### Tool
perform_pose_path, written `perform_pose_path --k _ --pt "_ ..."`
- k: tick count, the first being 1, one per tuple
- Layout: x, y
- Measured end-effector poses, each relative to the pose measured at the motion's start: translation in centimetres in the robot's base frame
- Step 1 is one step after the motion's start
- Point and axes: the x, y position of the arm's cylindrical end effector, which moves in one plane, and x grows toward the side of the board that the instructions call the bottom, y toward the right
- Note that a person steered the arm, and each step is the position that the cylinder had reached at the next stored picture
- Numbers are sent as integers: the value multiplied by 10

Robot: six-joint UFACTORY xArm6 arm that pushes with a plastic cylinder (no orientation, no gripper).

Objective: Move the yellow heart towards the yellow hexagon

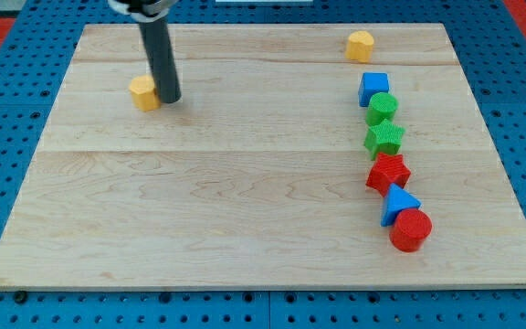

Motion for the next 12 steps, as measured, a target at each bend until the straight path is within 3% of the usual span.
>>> perform_pose_path --k 1,2,3,4,5,7,10,11,12 --pt "19 -22" --pt "-21 -59" --pt "-30 -67" --pt "12 -78" --pt "11 -9" --pt "-79 97" --pt "-79 323" --pt "-106 348" --pt "-119 279"
